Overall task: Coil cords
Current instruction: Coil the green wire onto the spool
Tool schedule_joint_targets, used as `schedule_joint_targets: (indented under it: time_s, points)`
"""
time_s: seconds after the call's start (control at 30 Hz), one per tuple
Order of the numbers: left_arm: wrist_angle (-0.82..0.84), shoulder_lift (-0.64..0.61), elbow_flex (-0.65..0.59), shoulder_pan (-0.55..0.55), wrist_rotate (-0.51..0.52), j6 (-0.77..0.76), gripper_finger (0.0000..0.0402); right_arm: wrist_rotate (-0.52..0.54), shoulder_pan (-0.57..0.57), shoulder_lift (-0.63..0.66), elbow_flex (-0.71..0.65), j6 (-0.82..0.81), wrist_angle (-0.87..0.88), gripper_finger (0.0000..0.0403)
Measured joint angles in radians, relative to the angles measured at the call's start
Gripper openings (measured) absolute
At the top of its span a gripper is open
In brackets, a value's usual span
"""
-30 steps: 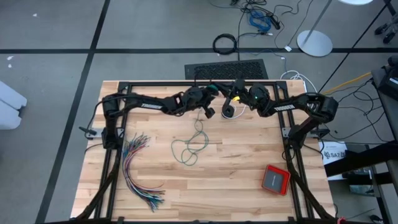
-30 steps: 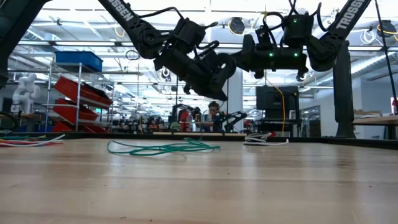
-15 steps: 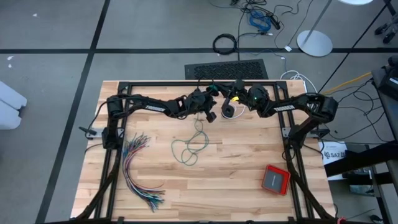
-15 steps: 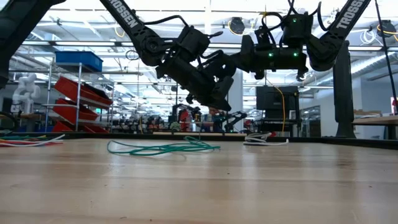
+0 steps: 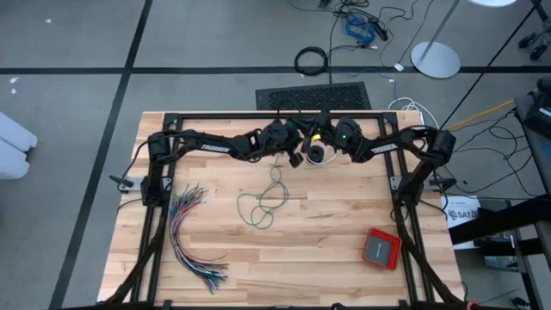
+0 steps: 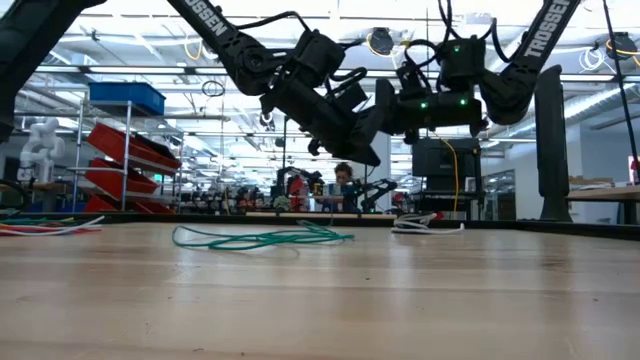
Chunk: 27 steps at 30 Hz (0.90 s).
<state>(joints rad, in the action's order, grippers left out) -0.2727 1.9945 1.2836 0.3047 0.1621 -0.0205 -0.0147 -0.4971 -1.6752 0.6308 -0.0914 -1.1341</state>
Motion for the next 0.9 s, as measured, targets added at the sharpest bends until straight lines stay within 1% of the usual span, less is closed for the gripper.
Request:
schedule_joint_targets:
  time_s: [0.37,0.53,0.9]
  points:
    - [0.026,0.000,0.009,-0.025,0.003,0.019,0.0000,-0.013,0.003,-0.003,0.001,0.006,0.049,0.0000]
    - [0.076,0.000,0.011,-0.028,-0.005,0.030,0.0000,-0.016,0.004,-0.003,0.001,0.023,0.116,0.0000]
    - [0.105,-0.009,0.011,-0.028,-0.033,0.019,0.0000,-0.016,0.000,-0.003,0.001,0.075,0.209,0.0000]
